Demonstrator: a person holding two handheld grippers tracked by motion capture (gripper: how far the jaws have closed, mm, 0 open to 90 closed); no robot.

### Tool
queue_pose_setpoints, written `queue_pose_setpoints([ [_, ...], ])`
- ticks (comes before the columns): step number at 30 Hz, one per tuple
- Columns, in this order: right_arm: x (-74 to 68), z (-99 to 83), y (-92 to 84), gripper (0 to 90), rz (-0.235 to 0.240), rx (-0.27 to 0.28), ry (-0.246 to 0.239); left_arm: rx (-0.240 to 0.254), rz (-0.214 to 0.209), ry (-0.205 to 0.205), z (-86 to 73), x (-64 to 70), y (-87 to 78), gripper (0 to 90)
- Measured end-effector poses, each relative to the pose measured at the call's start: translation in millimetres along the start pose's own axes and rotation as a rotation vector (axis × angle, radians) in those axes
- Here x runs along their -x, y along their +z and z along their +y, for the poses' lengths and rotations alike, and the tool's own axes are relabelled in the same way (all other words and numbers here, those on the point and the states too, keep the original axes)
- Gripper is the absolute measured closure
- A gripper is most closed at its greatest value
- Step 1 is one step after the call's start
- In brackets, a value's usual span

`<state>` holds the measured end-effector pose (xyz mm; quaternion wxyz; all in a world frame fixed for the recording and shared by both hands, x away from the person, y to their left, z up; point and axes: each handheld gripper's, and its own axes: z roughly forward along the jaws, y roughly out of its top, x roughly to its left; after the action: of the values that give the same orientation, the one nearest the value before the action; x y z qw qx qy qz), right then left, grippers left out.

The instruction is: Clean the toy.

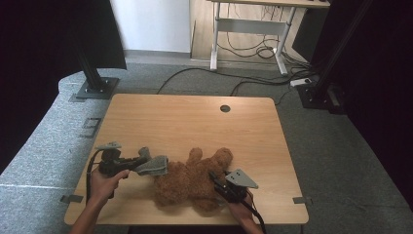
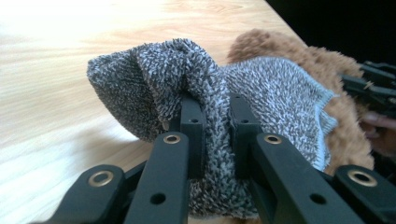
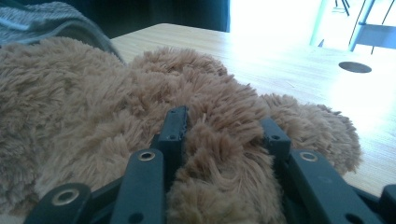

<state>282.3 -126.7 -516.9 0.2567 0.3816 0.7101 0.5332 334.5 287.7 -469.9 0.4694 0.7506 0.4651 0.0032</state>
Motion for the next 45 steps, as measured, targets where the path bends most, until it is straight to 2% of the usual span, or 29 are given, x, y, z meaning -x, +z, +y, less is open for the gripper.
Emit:
queue_pose_setpoints([
  [5, -0.1, 0.1, 0.2, 62.0, -0.002, 0.000, -0.002, -0.012, 0.058, -0.026, -17.3, -16.6, -13.0, 79.5],
  [10, 0.2, -0.2, 0.2, 62.1, -0.001, 0.001, -0.002, -0.002, 0.097, -0.062, -31.7, -32.5, -31.4, 79.5],
  [15, 0.3, -0.4, 0.4, 62.0, -0.001, 0.002, -0.001, -0.010, 0.122, -0.077, -43.0, -40.4, -37.3, 78.5],
  [19, 0.4, -0.4, 0.4, 62.0, -0.001, 0.001, -0.001, -0.007, 0.159, -0.088, -45.7, -43.6, -38.6, 72.2],
  [20, 0.5, -0.4, 0.3, 62.0, 0.000, 0.001, -0.001, -0.007, 0.177, -0.090, -45.8, -45.0, -40.5, 70.1],
  [22, 0.8, -0.7, 0.2, 62.0, 0.001, 0.003, -0.001, -0.031, 0.190, -0.089, -45.1, -46.2, -42.7, 58.0],
  [24, 1.0, -0.7, 0.4, 62.0, 0.002, 0.004, -0.001, -0.011, 0.235, -0.080, -44.7, -44.1, -47.5, 44.4],
  [26, 1.2, -0.7, 0.6, 62.0, 0.002, 0.004, 0.000, 0.012, 0.256, -0.071, -43.0, -42.0, -53.5, 29.6],
  [27, 1.2, -0.7, 0.6, 62.0, 0.002, 0.004, 0.000, 0.029, 0.263, -0.067, -41.8, -41.1, -57.3, 25.3],
  [28, 1.2, -0.7, 0.6, 62.0, 0.002, 0.004, 0.000, 0.038, 0.259, -0.066, -40.5, -40.6, -60.3, 21.8],
  [29, 1.1, -0.8, 0.6, 62.0, 0.001, 0.005, 0.000, 0.038, 0.241, -0.058, -39.0, -39.3, -62.2, 21.5],
  [31, 1.1, -0.7, 0.7, 61.9, 0.001, 0.005, 0.000, 0.040, 0.231, -0.039, -37.6, -34.5, -60.9, 21.3],
  [36, 1.5, -0.8, 0.7, 61.5, 0.003, 0.006, 0.002, 0.011, 0.141, 0.004, -33.6, -12.2, -36.2, 22.1],
  [39, 1.9, -0.7, 0.3, 60.3, 0.004, 0.004, 0.004, -0.006, 0.065, 0.029, -31.1, 6.2, -18.2, 22.4],
  [41, 2.4, -0.6, 0.1, 59.0, 0.006, 0.001, 0.007, -0.030, 0.031, 0.068, -29.7, 22.3, -5.8, 22.0],
  [45, 3.5, 1.3, -1.1, 50.6, 0.012, 0.004, 0.016, -0.056, -0.043, 0.117, -27.1, 54.3, 17.7, 19.7],
])
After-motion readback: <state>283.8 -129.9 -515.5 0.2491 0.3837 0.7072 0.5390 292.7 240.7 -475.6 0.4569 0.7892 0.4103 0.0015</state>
